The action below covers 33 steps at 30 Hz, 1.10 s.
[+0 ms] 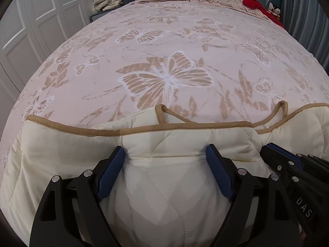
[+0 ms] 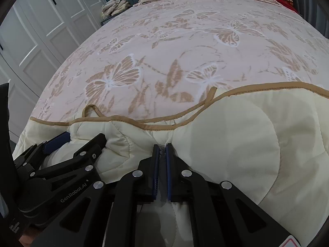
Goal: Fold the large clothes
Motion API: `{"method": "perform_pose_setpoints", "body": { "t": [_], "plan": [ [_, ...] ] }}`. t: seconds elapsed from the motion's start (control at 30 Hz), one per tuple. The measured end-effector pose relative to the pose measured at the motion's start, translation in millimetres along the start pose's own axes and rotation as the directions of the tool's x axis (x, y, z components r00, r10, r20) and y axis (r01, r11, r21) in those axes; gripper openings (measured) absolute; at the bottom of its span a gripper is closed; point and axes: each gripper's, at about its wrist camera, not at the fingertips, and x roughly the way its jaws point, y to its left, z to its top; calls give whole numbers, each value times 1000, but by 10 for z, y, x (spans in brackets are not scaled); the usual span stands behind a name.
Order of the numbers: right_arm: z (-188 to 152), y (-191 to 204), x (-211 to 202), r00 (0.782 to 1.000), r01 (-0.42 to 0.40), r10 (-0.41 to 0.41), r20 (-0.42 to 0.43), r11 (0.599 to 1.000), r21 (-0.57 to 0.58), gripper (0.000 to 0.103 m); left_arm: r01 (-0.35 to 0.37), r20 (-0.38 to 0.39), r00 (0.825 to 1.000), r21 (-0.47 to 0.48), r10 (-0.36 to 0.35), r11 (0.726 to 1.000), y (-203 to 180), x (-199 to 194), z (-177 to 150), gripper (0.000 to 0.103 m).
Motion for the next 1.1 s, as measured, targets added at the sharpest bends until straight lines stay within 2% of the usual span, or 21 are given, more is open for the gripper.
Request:
{"method": "perform_pose_setpoints", "body": {
  "t": [0.7,1.1],
  "plan": [
    [19,42,132,999,31,-31,16,999,-22,0,-79,29,997,35,78,996,-125,80,-11,82],
    [31,52,141,999,39,-38,24,999,-19,0,-98,39,995,27,97,995,-139,98,-5,82]
  ]
}}
